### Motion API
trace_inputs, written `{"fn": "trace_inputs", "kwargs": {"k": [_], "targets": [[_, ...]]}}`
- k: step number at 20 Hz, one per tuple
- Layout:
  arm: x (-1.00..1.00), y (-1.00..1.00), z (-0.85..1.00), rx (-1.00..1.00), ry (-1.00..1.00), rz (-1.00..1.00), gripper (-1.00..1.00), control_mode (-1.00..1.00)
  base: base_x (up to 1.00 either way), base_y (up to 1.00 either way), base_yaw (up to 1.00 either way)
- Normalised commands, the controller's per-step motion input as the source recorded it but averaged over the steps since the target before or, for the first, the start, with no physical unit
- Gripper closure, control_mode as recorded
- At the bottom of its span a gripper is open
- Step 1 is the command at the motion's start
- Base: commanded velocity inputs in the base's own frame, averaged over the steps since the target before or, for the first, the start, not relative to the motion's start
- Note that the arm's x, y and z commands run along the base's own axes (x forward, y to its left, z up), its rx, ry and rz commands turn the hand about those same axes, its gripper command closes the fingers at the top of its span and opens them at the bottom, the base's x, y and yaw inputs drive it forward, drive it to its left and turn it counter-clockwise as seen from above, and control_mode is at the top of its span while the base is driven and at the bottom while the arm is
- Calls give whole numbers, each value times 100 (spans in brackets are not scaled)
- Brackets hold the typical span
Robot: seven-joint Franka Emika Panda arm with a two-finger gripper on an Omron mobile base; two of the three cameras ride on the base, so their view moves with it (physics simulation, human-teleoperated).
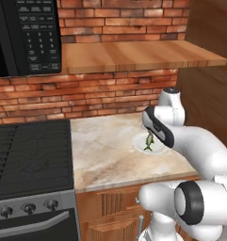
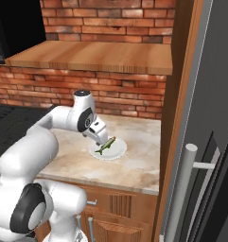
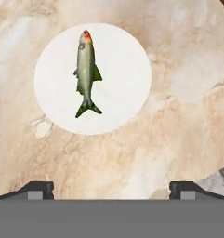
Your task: Place the fish on the counter behind the older fish on the same shelf of the fridge to maintain FIFO order. Close the fridge door when finished.
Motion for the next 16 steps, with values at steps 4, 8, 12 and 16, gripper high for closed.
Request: {"fn": "trace_inputs", "kwargs": {"k": [4, 8, 12, 16], "targets": [[27, -2, -35, 0, 0, 1, -100, -100, 0, 0, 0], [23, -5, -42, 0, 0, 4, -100, -100, 0, 0, 0], [22, -9, -42, 0, 0, 5, -100, -100, 0, 0, 0], [20, -16, -31, 0, 0, 3, -100, -100, 0, 0, 0]]}}
